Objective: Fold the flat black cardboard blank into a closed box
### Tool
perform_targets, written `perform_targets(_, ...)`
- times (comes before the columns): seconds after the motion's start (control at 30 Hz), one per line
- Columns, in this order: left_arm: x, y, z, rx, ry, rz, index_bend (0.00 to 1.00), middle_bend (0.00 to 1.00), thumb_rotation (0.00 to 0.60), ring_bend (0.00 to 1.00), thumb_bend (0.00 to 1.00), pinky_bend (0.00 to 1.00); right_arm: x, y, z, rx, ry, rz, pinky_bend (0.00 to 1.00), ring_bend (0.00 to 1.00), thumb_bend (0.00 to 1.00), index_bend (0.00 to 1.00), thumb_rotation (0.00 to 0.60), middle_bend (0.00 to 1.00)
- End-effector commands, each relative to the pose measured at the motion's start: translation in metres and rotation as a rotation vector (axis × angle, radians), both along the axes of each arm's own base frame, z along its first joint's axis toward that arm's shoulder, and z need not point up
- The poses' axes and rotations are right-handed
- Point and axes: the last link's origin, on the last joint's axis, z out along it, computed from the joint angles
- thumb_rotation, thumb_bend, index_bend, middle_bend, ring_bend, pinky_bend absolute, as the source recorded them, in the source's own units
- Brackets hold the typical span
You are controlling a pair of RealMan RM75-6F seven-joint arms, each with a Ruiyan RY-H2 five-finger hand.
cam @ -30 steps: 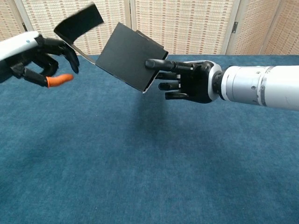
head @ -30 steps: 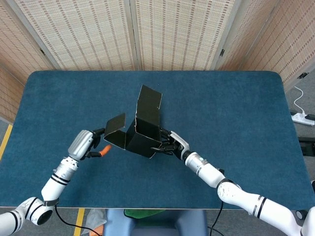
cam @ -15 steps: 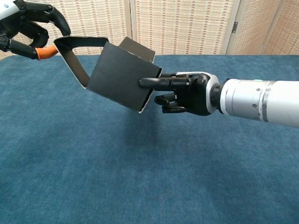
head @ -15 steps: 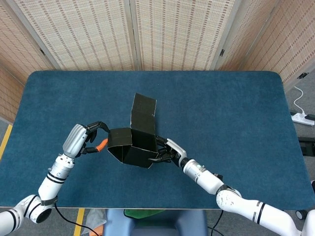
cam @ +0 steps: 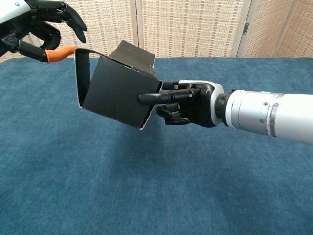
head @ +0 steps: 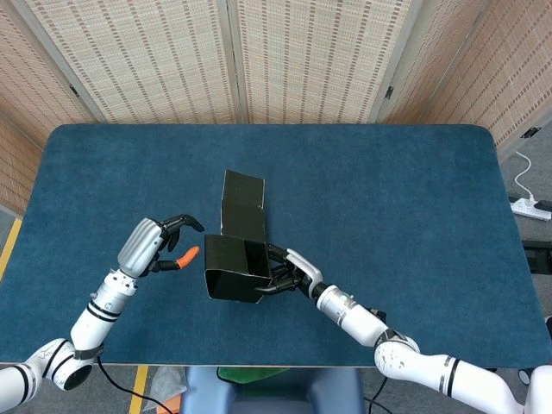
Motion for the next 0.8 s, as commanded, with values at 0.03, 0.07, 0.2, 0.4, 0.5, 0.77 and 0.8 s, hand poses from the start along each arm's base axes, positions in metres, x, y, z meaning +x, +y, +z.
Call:
perform_targets(0.03, 0.002, -0.001, -0.001, 0.017, 0.046, -0.046, 0.43, 0.51, 0.6, 0.79, 0.38, 0.85, -0.001, -0.002, -0.001, -0.014, 0.02, 0.017, 1.0, 0.77, 0.35, 0.62, 0.6, 0.65)
perform_targets(0.07, 0.003, -0.001, -0.002, 0.022, 0.061, -0.06, 0.43, 0.51, 0.6, 0.79, 0.38, 0.85, -0.001, -0.002, -0.001, -0.02, 0.029, 0.025, 1.0, 0.77, 0.35, 0.62, 0.6, 0.65)
perform_targets(0.2, 0.004, -0.001, -0.009, 0.064, 0.125, -0.139, 0.44, 0.51, 0.6, 0.79, 0.38, 0.85, -0.004, -0.006, -0.004, -0.051, 0.08, 0.059, 1.0, 0.77, 0.35, 0.62, 0.6, 0.65)
perform_targets(0.4, 0.002, 0.002, -0.032, 0.076, 0.18, -0.2, 0.46, 0.51, 0.6, 0.78, 0.38, 0.84, -0.005, -0.01, -0.013, -0.069, 0.123, 0.081, 1.0, 0.77, 0.35, 0.62, 0.6, 0.65)
perform_targets(0.5, 0.001, 0.004, -0.042, 0.065, 0.184, -0.206, 0.46, 0.51, 0.6, 0.77, 0.38, 0.84, -0.005, -0.011, -0.017, -0.07, 0.132, 0.081, 1.0, 0.77, 0.35, 0.62, 0.6, 0.65)
perform_targets(0.77, -0.009, 0.006, -0.059, 0.066, 0.221, -0.2, 0.46, 0.5, 0.6, 0.75, 0.4, 0.84, -0.007, -0.015, -0.023, -0.078, 0.153, 0.079, 1.0, 0.77, 0.35, 0.62, 0.6, 0.65)
perform_targets(0.8, -0.011, 0.006, -0.06, 0.074, 0.235, -0.203, 0.46, 0.5, 0.6, 0.75, 0.41, 0.83, -0.008, -0.016, -0.024, -0.078, 0.154, 0.076, 1.0, 0.77, 0.35, 0.62, 0.6, 0.65)
